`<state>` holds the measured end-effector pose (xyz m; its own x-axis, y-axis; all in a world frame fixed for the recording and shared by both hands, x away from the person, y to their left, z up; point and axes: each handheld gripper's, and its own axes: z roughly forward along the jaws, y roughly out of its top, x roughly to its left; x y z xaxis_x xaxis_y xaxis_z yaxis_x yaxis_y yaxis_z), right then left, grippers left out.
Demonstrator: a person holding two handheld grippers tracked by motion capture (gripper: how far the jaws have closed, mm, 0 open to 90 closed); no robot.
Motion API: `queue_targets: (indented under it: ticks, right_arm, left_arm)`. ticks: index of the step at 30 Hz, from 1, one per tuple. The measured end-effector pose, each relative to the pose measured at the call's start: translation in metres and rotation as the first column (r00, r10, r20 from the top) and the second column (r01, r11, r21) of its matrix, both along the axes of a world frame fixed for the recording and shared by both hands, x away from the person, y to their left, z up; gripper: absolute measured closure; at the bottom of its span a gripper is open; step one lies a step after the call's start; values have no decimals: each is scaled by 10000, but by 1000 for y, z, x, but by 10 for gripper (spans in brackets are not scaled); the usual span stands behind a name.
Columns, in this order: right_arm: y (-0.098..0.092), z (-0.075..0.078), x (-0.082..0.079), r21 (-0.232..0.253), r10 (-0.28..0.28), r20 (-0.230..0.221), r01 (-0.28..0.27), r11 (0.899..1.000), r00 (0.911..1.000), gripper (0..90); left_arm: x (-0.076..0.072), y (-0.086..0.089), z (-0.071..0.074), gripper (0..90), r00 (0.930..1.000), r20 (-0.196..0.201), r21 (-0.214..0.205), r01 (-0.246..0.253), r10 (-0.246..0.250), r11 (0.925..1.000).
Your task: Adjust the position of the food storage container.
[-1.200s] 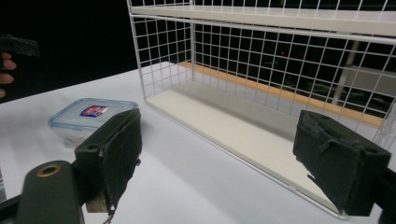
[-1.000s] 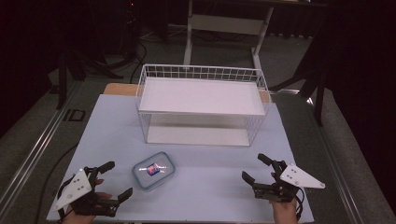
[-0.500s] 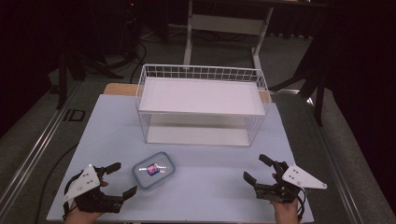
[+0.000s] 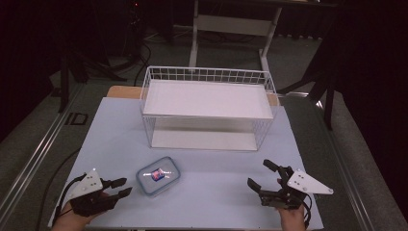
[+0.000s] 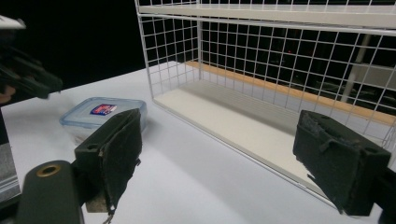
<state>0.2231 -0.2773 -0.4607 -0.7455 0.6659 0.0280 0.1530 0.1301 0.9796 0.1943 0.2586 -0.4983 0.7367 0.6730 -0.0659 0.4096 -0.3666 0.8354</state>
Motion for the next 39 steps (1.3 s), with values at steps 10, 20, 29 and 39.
queue_targets:
  ticks: [10, 20, 29, 39]
  right_arm:
    - [-1, -1, 2, 86, 7, -153, -6, 10000, 9999, 156]
    - [-2, -1, 2, 103, 49, -187, -47, 9999, 9998, 156]
    - [-3, 0, 1, 118, 97, -139, -95, 9999, 9999, 156]
    - [-3, 0, 1, 106, 179, -144, -178, 9998, 9997, 156]
  left_arm:
    - [19, -10, -22, 900, 9961, -870, 1022, -22, 112, 9948]
    - [31, -22, -28, 900, 9939, -1103, 1236, 135, 2, 9922]
    - [48, -30, -29, 900, 9929, -1174, 1353, -35, 196, 9908]
    - [76, -62, -31, 900, 9942, -1053, 1049, -126, 237, 9944]
